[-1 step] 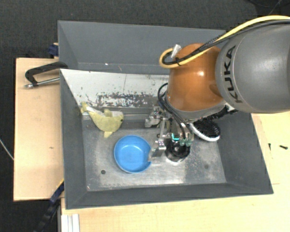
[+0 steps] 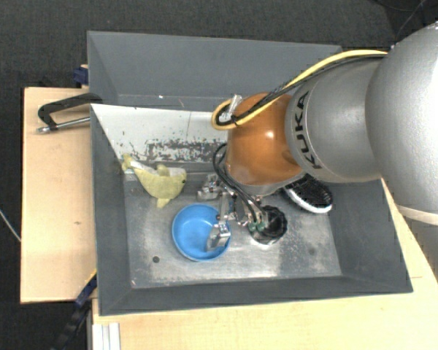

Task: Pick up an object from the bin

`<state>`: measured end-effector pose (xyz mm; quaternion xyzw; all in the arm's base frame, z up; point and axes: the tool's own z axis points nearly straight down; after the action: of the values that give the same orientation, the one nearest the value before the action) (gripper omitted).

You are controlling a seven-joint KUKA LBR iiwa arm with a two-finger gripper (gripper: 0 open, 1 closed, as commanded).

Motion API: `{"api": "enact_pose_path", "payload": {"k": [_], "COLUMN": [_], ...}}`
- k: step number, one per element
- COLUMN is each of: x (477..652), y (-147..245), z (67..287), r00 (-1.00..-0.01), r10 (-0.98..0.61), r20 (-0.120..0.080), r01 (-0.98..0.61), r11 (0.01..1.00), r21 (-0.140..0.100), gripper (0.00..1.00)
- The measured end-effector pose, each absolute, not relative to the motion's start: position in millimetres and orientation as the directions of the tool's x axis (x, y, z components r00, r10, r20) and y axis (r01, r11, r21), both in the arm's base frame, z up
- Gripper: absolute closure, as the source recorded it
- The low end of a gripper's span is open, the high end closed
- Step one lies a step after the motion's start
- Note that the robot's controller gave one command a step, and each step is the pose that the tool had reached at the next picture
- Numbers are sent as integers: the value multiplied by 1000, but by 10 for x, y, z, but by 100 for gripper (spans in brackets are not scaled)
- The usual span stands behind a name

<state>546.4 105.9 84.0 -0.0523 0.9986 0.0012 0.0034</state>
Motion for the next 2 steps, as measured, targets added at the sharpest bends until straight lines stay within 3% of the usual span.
{"api": "enact_pose_path", "payload": {"k": [1, 2], "x": [5465, 5392], "y": [1065, 1447], "z": [838, 1873], "r00": [-995, -993], "r10": [-103, -120], "r20": [-5, -14], "r01": [-103, -120], "r11": [995, 993], "r21": [4, 4], "gripper": [100, 100]}}
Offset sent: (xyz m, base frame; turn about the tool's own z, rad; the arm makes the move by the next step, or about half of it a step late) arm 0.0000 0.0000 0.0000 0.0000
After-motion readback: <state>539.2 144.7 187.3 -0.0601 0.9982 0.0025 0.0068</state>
